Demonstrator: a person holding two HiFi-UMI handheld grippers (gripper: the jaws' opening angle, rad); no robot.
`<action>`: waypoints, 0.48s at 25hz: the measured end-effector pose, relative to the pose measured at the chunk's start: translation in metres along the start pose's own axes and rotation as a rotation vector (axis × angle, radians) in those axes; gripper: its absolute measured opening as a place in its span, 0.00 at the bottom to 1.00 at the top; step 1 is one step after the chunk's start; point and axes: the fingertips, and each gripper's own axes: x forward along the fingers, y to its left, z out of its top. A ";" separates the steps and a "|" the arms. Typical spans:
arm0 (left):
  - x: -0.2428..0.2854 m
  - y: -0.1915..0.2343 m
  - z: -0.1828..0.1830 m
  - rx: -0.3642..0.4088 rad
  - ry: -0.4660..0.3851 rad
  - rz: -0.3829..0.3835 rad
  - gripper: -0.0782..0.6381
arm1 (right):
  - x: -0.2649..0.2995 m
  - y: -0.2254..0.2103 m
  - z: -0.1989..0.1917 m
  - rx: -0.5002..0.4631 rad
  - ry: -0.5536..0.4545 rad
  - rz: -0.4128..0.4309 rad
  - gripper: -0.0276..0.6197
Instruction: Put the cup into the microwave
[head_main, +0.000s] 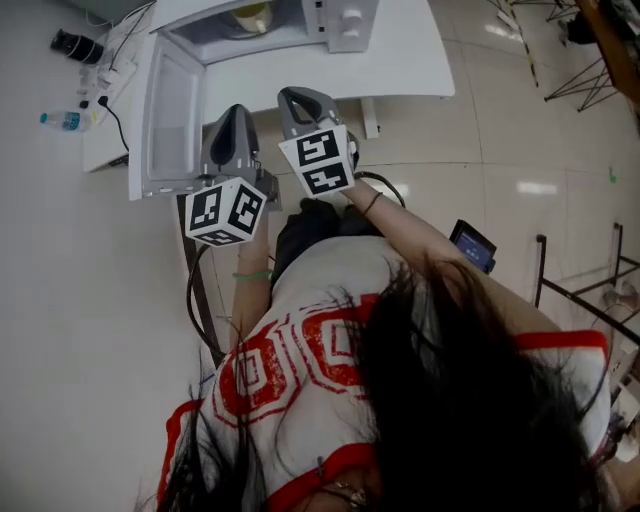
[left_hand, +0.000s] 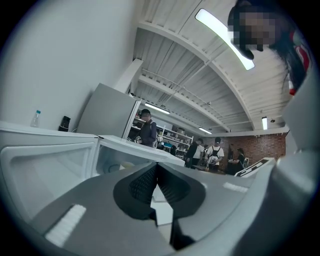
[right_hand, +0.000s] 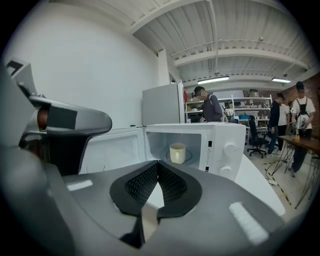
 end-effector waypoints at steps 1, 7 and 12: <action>0.000 -0.005 0.000 0.002 0.003 -0.006 0.11 | -0.003 -0.002 -0.002 0.000 0.004 -0.003 0.05; -0.005 -0.037 -0.006 0.013 0.008 -0.026 0.11 | -0.035 -0.015 0.001 0.014 -0.031 -0.009 0.05; -0.017 -0.054 -0.010 0.013 -0.002 -0.020 0.11 | -0.057 -0.016 -0.002 -0.020 -0.047 -0.010 0.05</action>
